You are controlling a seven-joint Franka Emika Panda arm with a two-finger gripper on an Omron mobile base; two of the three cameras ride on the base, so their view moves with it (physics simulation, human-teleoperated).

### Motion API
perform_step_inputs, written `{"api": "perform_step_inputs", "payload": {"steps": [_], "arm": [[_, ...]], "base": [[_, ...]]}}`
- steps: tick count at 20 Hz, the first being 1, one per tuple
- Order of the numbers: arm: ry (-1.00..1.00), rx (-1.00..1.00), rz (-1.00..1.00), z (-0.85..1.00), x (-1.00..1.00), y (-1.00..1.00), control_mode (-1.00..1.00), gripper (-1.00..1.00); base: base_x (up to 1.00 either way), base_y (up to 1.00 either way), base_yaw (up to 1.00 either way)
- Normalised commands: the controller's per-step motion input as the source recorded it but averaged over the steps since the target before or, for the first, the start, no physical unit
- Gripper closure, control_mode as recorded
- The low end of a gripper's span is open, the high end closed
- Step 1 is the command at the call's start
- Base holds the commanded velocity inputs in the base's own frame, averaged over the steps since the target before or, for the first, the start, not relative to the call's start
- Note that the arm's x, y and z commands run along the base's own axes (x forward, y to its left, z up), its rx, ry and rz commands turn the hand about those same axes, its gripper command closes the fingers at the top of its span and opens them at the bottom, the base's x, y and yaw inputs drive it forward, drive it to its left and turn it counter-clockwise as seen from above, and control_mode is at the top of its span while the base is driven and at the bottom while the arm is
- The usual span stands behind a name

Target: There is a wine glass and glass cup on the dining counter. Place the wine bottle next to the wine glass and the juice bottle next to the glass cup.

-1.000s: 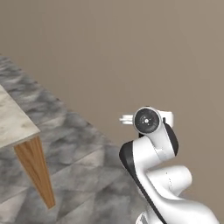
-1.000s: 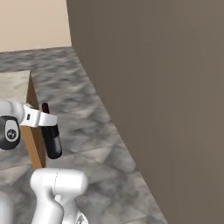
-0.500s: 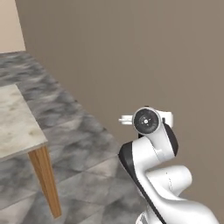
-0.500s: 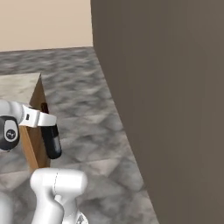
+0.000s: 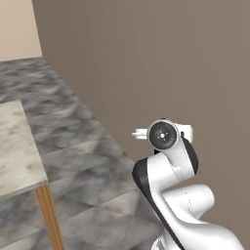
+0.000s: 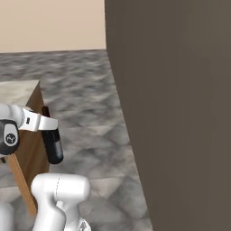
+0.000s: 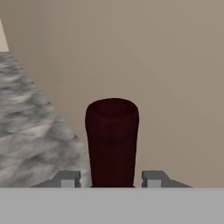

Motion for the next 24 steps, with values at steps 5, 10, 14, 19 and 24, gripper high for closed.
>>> {"api": "perform_step_inputs", "payload": {"steps": [5, 10, 14, 19, 24], "arm": [[0.00, 0.00, 0.00, 0.00, 0.00, 0.00, 1.00, 1.00], [0.00, 0.00, 0.00, 0.00, 0.00, 0.00, 1.00, 1.00], [0.00, 0.00, 0.00, 0.00, 0.00, 0.00, 1.00, 1.00], [0.00, 0.00, 0.00, 0.00, 0.00, 0.00, 1.00, 1.00], [0.00, 0.00, 0.00, 0.00, 0.00, 0.00, 1.00, 1.00]], "base": [[0.81, -0.13, 0.18], [0.84, -0.05, 0.12], [0.86, -0.04, 0.15], [0.88, -0.03, 0.16], [0.82, -0.19, 0.18]]}}
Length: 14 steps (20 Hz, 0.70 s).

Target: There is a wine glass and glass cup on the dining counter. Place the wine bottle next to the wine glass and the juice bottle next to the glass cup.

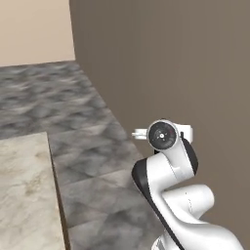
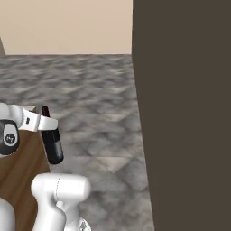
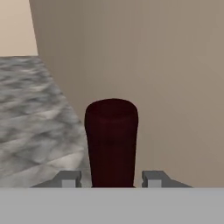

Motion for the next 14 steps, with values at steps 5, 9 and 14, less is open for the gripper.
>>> {"api": "perform_step_inputs", "payload": {"steps": [5, 9, 14], "arm": [[0.00, 0.00, 0.00, 0.00, 0.00, 0.00, 1.00, 1.00], [0.00, 0.00, 0.00, 0.00, 0.00, 0.00, 1.00, 1.00], [0.00, 0.00, 0.00, 0.00, 0.00, 0.00, 1.00, 1.00]], "base": [[0.80, -0.23, 0.19], [0.79, -0.24, 0.18], [0.79, -0.24, 0.18]]}}
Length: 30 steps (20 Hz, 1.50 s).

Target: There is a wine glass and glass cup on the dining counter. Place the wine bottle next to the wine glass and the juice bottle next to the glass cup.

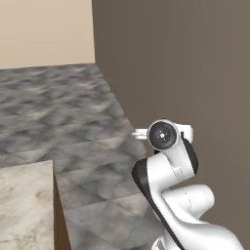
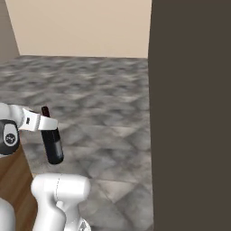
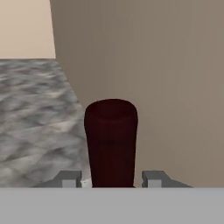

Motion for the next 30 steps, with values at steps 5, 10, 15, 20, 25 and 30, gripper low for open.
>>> {"api": "perform_step_inputs", "payload": {"steps": [5, 10, 15, 20, 25, 30], "arm": [[0.00, 0.00, 0.00, 0.00, 0.00, 0.00, 1.00, 1.00], [0.00, 0.00, 0.00, 0.00, 0.00, 0.00, 1.00, 1.00], [0.00, 0.00, 0.00, 0.00, 0.00, 0.00, 1.00, 1.00], [0.00, 0.00, 0.00, 0.00, 0.00, 0.00, 1.00, 1.00], [0.00, 0.00, 0.00, 0.00, 0.00, 0.00, 1.00, 1.00], [0.00, 0.00, 0.00, 0.00, 0.00, 0.00, 1.00, 1.00]], "base": [[0.80, -0.23, 0.20], [0.78, -0.22, 0.22], [0.76, -0.20, 0.27], [0.74, -0.16, 0.33], [0.69, -0.16, 0.38], [0.64, -0.15, 0.43]]}}
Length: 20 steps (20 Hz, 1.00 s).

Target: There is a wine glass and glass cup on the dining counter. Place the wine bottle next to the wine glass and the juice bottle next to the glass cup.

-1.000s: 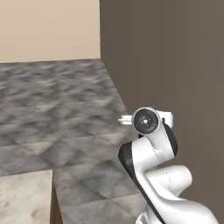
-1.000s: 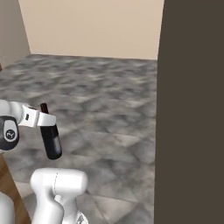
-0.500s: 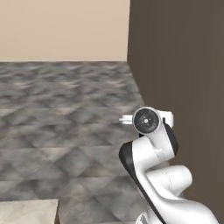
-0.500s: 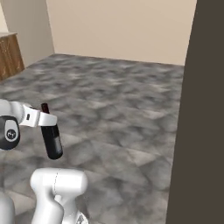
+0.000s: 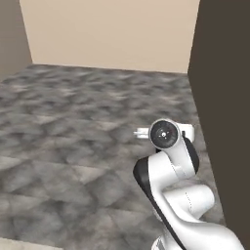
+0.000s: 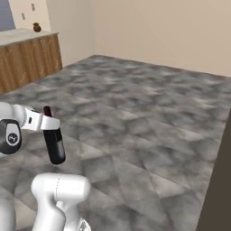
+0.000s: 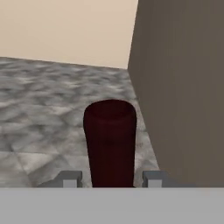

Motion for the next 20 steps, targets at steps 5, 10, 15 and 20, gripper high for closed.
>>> {"api": "perform_step_inputs", "payload": {"steps": [5, 10, 15, 20], "arm": [[0.00, 0.00, 0.00, 0.00, 0.00, 0.00, 1.00, 1.00], [0.00, 0.00, 0.00, 0.00, 0.00, 0.00, 1.00, 1.00], [0.00, 0.00, 0.00, 0.00, 0.00, 0.00, 1.00, 1.00], [0.00, 0.00, 0.00, 0.00, 0.00, 0.00, 1.00, 1.00]], "base": [[0.58, -0.12, 0.52], [0.54, -0.12, 0.54], [0.57, -0.16, 0.47], [0.58, -0.18, 0.45]]}}
